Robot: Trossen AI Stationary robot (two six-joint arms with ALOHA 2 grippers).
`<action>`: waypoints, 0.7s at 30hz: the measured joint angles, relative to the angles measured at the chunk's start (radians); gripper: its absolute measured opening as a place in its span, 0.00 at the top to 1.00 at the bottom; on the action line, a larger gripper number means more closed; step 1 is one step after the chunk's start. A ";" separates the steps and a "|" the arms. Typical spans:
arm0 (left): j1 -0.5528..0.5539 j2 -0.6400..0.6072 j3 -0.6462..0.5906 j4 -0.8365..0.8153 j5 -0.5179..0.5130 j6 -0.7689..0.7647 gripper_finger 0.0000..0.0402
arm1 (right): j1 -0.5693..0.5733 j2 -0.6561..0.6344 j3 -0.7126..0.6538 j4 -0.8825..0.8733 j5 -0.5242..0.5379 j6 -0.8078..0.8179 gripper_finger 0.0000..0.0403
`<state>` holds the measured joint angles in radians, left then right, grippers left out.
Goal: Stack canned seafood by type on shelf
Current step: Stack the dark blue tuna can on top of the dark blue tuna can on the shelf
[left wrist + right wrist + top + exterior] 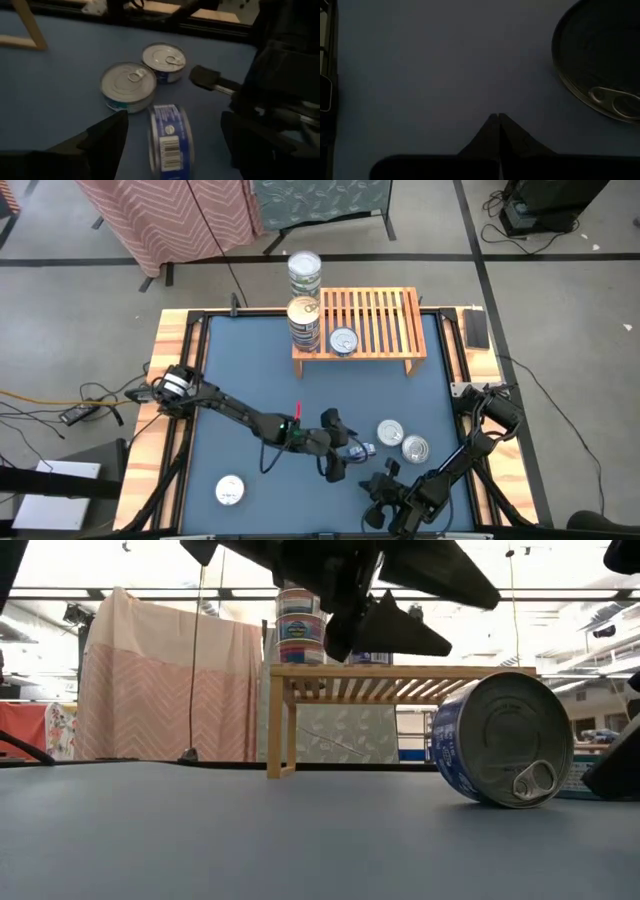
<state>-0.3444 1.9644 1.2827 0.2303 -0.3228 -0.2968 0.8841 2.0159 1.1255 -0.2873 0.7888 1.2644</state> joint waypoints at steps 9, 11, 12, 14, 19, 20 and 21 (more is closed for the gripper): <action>-0.004 0.003 0.001 -0.018 0.006 -0.022 0.19 | 0.000 0.000 0.000 -0.013 0.001 -0.002 1.00; -0.010 0.010 0.001 -0.029 -0.002 -0.019 0.19 | 0.000 0.000 0.000 -0.014 0.001 -0.001 1.00; -0.012 0.013 -0.001 -0.034 -0.007 -0.016 0.19 | 0.000 0.000 0.000 -0.014 0.001 0.000 1.00; -0.013 0.020 0.000 -0.019 -0.029 -0.001 0.19 | 0.000 0.000 0.000 -0.015 0.001 -0.001 1.00; -0.013 0.042 0.042 -0.046 -0.042 0.032 0.19 | 0.000 -0.001 0.000 -0.017 0.001 -0.002 1.00; -0.016 0.044 0.050 -0.063 -0.045 0.049 0.19 | 0.000 -0.001 0.000 -0.016 0.001 -0.002 1.00; -0.019 0.053 0.065 -0.078 -0.048 0.064 0.19 | 0.000 -0.001 0.000 -0.017 0.001 -0.002 1.00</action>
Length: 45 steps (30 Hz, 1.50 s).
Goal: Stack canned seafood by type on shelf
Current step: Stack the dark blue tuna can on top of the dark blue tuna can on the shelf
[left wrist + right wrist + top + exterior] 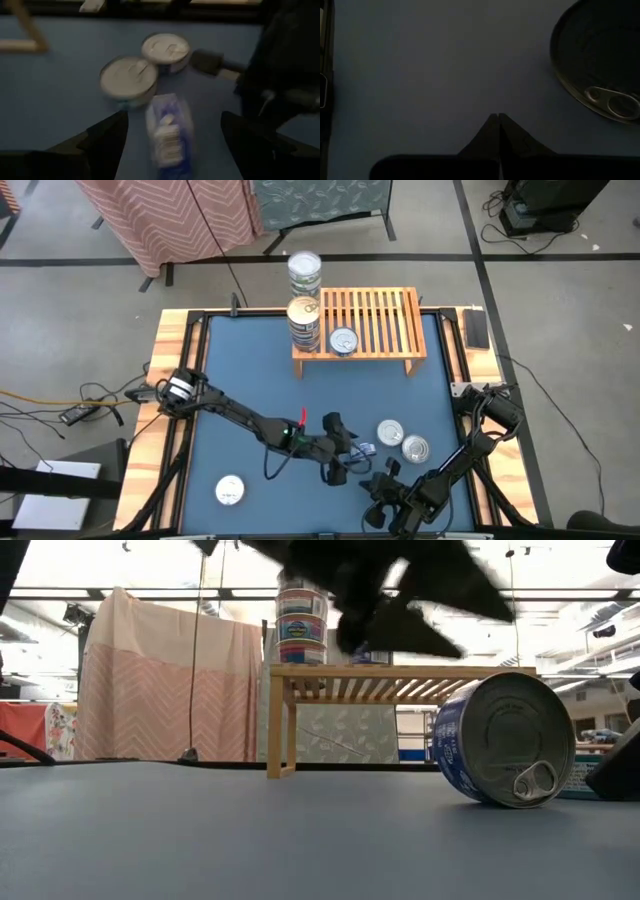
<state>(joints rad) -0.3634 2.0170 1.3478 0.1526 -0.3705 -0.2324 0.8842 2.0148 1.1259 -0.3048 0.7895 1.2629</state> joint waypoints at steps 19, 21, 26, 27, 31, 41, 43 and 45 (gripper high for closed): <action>0.012 0.129 0.195 -0.311 0.067 -0.065 0.35 | 0.005 -0.001 0.000 -0.011 -0.017 0.002 1.00; 0.010 0.134 0.195 -0.316 0.070 -0.064 0.44 | 0.005 -0.001 0.000 -0.011 -0.018 0.002 1.00; 0.011 0.136 0.193 -0.275 0.073 -0.064 0.64 | 0.005 -0.001 0.000 -0.006 -0.022 0.003 1.00; 0.011 0.136 0.193 -0.263 0.073 -0.064 0.65 | 0.005 -0.001 0.000 -0.006 -0.024 0.003 1.00; 0.015 0.136 0.193 -0.234 0.022 -0.097 0.66 | 0.006 -0.001 0.000 -0.004 -0.026 0.018 1.00; 0.043 0.129 0.193 -0.293 0.002 -0.492 0.65 | 0.031 -0.001 0.000 -0.011 -0.035 0.112 1.00; 0.045 0.112 0.193 -0.292 -0.017 -0.561 0.65 | 0.063 -0.001 0.000 -0.039 -0.005 0.190 1.00; 0.045 0.085 0.193 -0.291 -0.060 -0.586 0.65 | 0.096 -0.001 0.000 -0.087 0.029 0.282 1.00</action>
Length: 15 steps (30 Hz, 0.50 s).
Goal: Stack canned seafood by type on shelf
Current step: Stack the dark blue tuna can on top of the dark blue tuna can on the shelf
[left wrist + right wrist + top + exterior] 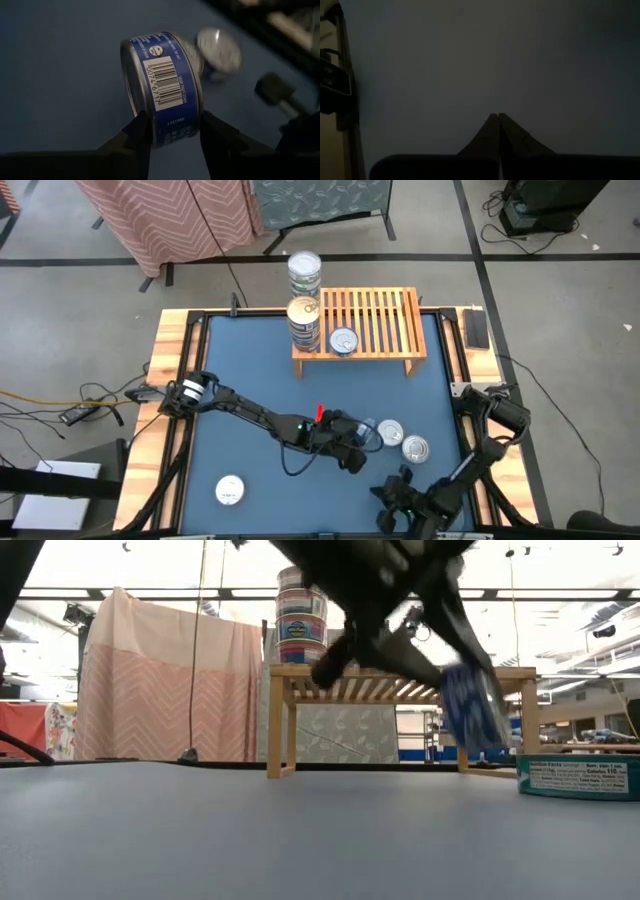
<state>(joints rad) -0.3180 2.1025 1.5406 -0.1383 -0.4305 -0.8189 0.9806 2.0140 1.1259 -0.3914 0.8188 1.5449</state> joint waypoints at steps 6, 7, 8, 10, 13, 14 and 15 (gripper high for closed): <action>0.003 -0.105 0.000 0.020 -0.205 -0.126 0.65 | 0.089 0.000 0.000 -0.108 0.027 0.202 1.00; 0.003 -0.121 0.000 0.056 -0.268 -0.148 0.65 | 0.099 0.000 0.000 -0.116 0.027 0.215 1.00; 0.003 -0.139 0.000 0.099 -0.329 -0.159 0.65 | 0.107 0.000 0.000 -0.120 0.027 0.227 1.00; 0.005 -0.164 0.000 0.231 -0.434 -0.160 0.64 | 0.116 0.000 0.000 -0.125 0.027 0.243 1.00; 0.018 -0.169 0.000 0.520 -0.497 -0.071 0.64 | 0.119 0.000 0.000 -0.128 0.027 0.252 1.00; 0.024 -0.168 0.000 0.616 -0.498 -0.028 0.64 | 0.118 0.000 0.000 -0.127 0.027 0.252 1.00; 0.033 -0.165 0.000 0.711 -0.508 0.002 0.64 | 0.117 0.000 0.000 -0.128 0.027 0.252 1.00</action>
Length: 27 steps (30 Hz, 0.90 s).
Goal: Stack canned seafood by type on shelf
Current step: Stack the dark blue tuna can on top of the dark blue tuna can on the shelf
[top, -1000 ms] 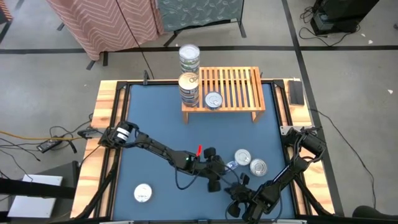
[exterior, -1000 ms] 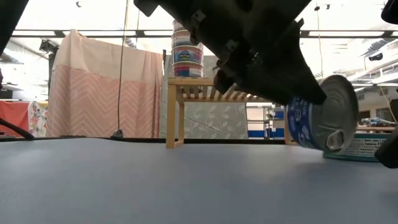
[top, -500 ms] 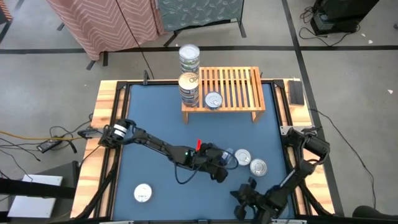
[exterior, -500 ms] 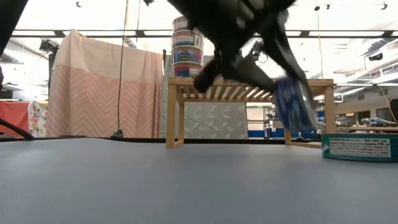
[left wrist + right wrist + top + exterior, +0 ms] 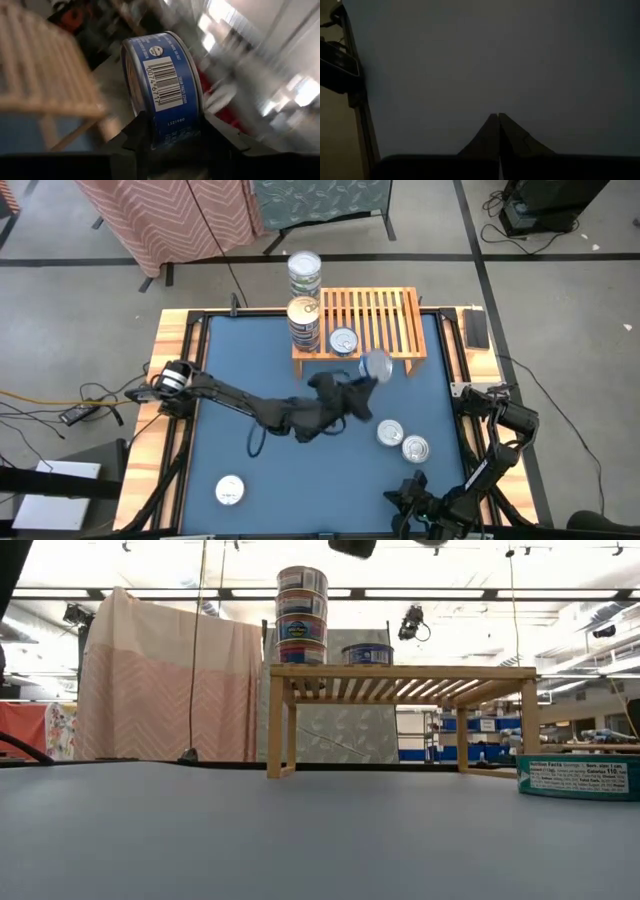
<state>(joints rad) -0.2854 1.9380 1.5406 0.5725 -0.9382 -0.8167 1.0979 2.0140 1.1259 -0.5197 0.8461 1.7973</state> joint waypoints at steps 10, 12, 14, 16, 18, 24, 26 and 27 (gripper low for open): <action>0.076 0.014 -0.158 0.494 -0.214 -0.230 0.64 | 0.000 0.000 0.000 -0.007 0.001 -0.002 1.00; 0.081 0.021 -0.190 0.502 -0.232 -0.275 0.63 | 0.000 0.000 0.000 -0.009 0.001 -0.002 1.00; 0.082 0.024 -0.211 0.507 -0.259 -0.291 0.63 | 0.000 0.000 0.000 -0.012 0.001 -0.002 1.00; 0.085 0.024 -0.213 0.500 -0.266 -0.313 0.63 | 0.000 0.000 0.000 -0.013 0.001 -0.001 1.00; 0.090 0.031 -0.213 0.517 -0.276 -0.320 0.63 | -0.001 0.000 0.000 -0.015 0.001 -0.001 1.00; 0.123 0.074 -0.208 0.505 -0.278 -0.429 0.63 | -0.007 0.000 0.000 -0.014 0.001 -0.001 1.00; 0.130 0.097 -0.197 0.525 -0.287 -0.451 0.63 | -0.008 0.000 0.000 -0.015 0.001 -0.003 1.00; 0.133 0.108 -0.193 0.535 -0.291 -0.447 0.63 | -0.010 0.000 0.000 -0.013 0.001 -0.006 1.00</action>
<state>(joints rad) -0.1525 2.0460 1.3481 1.1078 -1.2295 -1.2642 1.0878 2.0144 1.1261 -0.5332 0.8475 1.7917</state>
